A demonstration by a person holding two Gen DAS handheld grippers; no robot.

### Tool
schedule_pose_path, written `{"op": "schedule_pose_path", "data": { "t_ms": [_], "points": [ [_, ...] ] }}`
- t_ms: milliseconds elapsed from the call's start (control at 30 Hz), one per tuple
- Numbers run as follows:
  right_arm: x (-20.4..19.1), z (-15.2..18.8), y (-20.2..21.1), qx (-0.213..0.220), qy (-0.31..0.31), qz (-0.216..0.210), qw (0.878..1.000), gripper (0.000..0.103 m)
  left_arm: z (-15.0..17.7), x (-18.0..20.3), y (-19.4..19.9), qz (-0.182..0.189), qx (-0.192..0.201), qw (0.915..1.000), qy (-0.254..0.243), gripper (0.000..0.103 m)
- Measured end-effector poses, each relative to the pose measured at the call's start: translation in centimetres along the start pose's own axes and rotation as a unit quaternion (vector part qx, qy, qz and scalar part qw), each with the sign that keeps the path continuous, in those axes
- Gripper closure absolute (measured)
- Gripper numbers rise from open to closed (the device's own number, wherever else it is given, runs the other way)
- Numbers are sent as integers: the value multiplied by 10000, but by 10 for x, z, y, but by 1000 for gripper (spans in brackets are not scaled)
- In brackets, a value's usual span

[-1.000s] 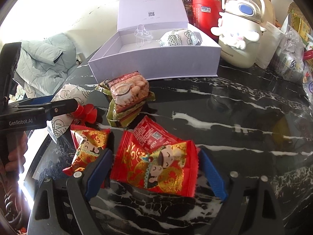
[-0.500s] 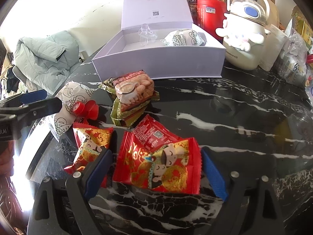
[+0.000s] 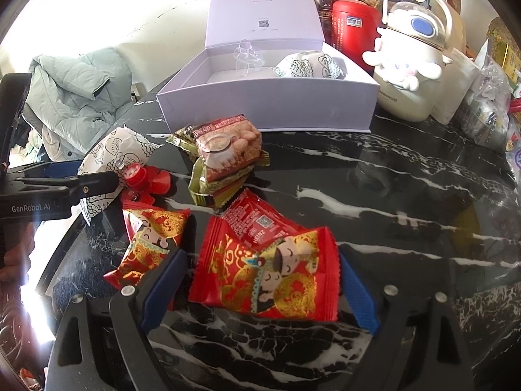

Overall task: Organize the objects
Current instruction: 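Close the left gripper on the large white printed pouch while the right gripper approaches the red packets, then grasp the red cartoon snack packet with the right gripper while the left gripper holds the pouch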

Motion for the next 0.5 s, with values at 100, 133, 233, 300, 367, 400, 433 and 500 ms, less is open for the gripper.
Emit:
{"op": "schedule_pose_path", "data": {
  "t_ms": [100,133,233,300,367,400,433,500],
  "points": [
    [0,-1,-1,5,17,20,10000,12,-2,5,-9,25,-126,9998,-145,14],
    [1,-1,-1,16,-9,12,10000,12,-2,6,-13,45,-172,9997,-136,14],
    [4,-2,-2,52,-66,68,9999,12,-5,5,-18,-30,-117,9999,-100,21],
    [5,-2,-3,34,-30,159,9999,13,-7,5,-19,-102,-65,9999,-124,25],
    [6,-3,-2,85,-60,212,9997,23,-8,6,-18,-165,-28,9998,-142,34],
    [7,-3,-2,96,-57,252,9996,24,-8,5,-17,-167,-24,9998,-133,38],
    [7,-3,-2,87,-66,242,9996,25,-9,5,-17,-144,-29,9998,-110,40],
    [9,-3,-1,86,-75,264,9996,32,-9,4,-16,-136,-42,9999,-60,41]
  ]
}}
Point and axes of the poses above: each gripper's, at about its wrist camera, not at the fingertips, and y roughly against the way its jaws point, x to its right, z to its underside, the point moved 3 cm from there along -y, roughly the way its jaws point, and after that the axes turned 10 degrees about y, right-handed, at the moved point
